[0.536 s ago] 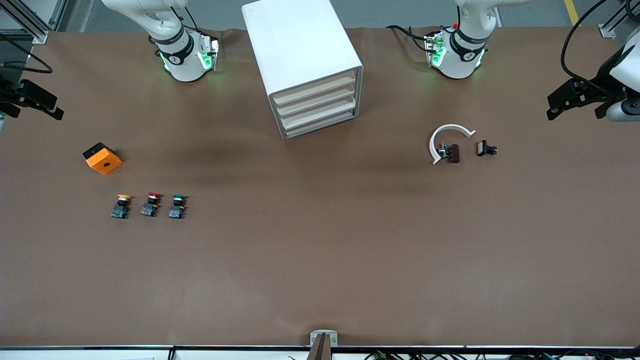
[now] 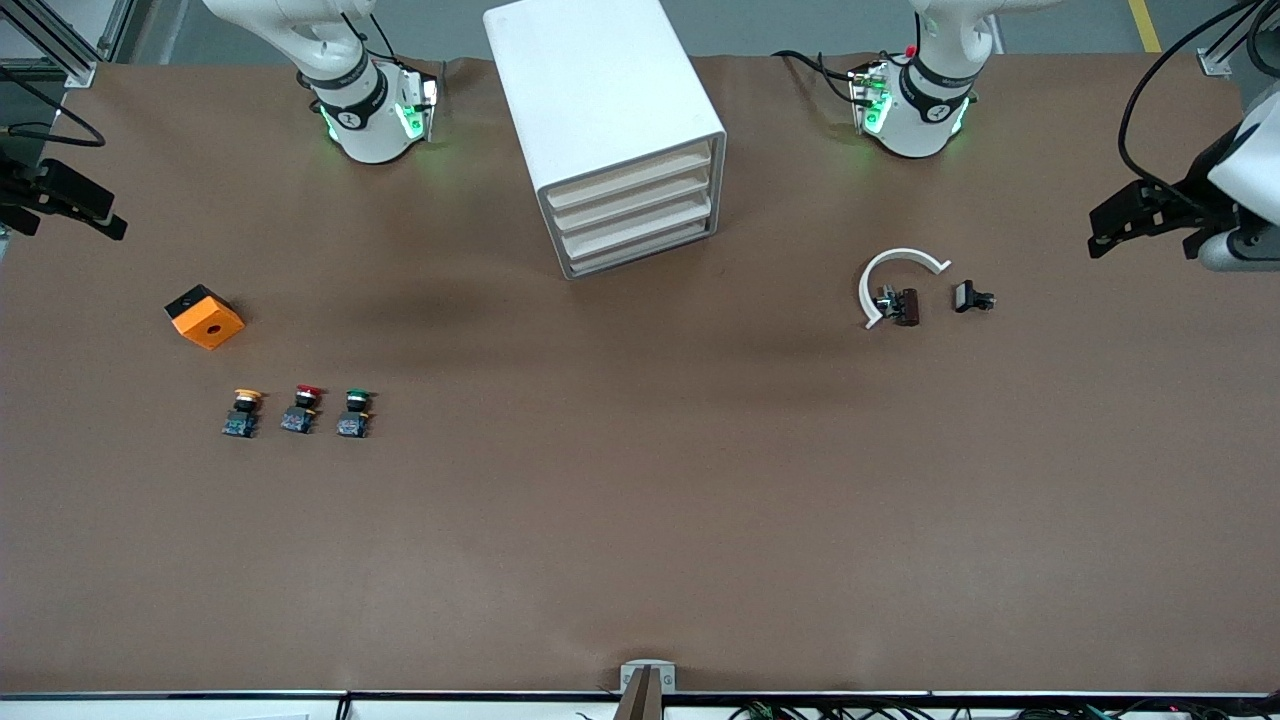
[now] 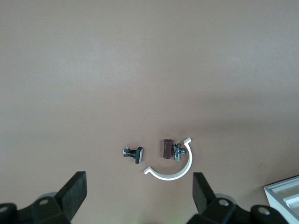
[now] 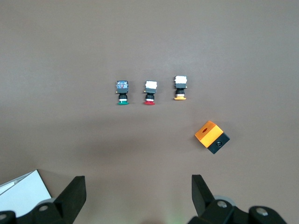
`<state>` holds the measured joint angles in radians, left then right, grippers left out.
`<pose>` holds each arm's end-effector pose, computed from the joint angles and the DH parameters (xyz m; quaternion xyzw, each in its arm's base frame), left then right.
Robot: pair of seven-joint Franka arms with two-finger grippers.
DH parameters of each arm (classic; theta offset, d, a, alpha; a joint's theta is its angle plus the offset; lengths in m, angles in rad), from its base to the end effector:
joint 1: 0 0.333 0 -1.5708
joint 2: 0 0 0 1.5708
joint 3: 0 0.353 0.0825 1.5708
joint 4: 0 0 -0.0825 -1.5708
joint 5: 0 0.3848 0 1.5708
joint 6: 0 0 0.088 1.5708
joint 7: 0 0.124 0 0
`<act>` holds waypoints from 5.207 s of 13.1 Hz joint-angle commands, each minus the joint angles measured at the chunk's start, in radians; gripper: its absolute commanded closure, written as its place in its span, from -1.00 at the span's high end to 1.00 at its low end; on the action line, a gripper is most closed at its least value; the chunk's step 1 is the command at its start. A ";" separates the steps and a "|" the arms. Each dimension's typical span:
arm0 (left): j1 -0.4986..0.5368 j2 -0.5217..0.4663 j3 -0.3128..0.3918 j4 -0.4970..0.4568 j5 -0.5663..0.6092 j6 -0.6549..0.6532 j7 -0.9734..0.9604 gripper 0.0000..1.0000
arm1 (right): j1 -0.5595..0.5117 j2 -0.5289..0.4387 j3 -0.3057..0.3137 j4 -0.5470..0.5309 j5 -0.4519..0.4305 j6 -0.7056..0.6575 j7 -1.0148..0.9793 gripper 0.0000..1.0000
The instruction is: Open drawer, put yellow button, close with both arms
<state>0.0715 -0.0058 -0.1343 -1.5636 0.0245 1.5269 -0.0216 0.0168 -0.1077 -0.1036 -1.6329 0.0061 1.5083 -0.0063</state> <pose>0.5474 -0.0315 0.6473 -0.9996 0.0202 0.0149 0.0133 0.5087 -0.0469 0.6670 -0.9991 0.0397 0.0083 0.0090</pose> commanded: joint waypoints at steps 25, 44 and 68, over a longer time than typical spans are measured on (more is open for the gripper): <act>-0.410 0.690 -0.044 0.146 -0.626 -0.001 -2.305 1.00 | -0.132 0.462 0.007 -0.181 -0.021 0.648 -0.067 1.00; -0.616 0.702 -0.045 0.146 -0.814 -0.110 -2.466 0.07 | -0.173 0.652 0.015 -0.378 -0.014 1.130 -0.129 1.00; -0.513 0.744 0.079 0.235 -0.836 0.030 -2.315 0.99 | 0.003 0.401 0.053 -0.206 0.056 0.482 0.237 -1.00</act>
<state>-0.4443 0.7337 -0.0717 -1.3469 -0.8199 1.5205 -2.3585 -0.0517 0.3806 -0.0491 -1.8182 0.0269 2.0803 0.0965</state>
